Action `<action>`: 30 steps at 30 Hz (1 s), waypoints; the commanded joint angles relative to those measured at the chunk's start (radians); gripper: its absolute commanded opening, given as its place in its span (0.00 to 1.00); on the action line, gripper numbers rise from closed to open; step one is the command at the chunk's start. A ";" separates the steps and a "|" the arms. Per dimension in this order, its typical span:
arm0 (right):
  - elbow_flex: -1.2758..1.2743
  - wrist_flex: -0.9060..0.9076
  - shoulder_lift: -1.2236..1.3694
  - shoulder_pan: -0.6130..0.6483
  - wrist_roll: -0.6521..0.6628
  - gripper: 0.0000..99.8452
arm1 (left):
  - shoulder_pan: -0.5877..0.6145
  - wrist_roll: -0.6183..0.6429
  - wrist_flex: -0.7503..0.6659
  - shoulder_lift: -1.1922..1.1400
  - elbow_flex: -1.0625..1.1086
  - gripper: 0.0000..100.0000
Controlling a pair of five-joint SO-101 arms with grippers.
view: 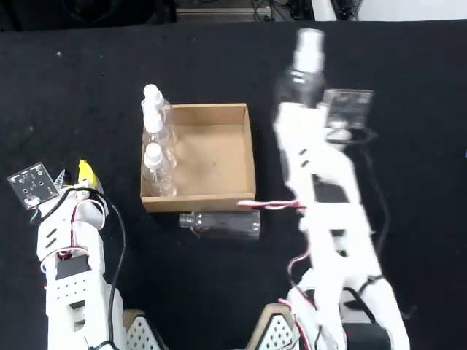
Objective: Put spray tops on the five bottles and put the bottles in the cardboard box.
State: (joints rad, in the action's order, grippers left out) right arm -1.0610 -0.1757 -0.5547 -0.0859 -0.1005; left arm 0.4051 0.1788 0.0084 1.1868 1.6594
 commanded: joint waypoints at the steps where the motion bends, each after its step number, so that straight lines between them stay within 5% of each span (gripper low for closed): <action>1: 0.096 0.021 0.013 -0.206 0.003 0.01 | -0.005 -0.009 -0.018 0.018 0.008 0.11; 8: 0.116 -0.242 0.394 -0.371 0.169 0.01 | -0.007 -0.009 -0.018 0.018 0.008 0.11; 15: 0.087 -0.657 0.693 -0.471 0.124 0.01 | -0.010 -0.009 -0.020 0.018 0.008 0.11; 30: 0.124 -0.706 0.831 -0.468 0.124 0.02 | -0.007 -0.009 -0.020 0.018 0.008 0.11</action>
State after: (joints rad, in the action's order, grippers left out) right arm -1.0027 -0.8585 0.2785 -0.5416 0.0269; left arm 0.4051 0.1788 0.0084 1.1868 1.6594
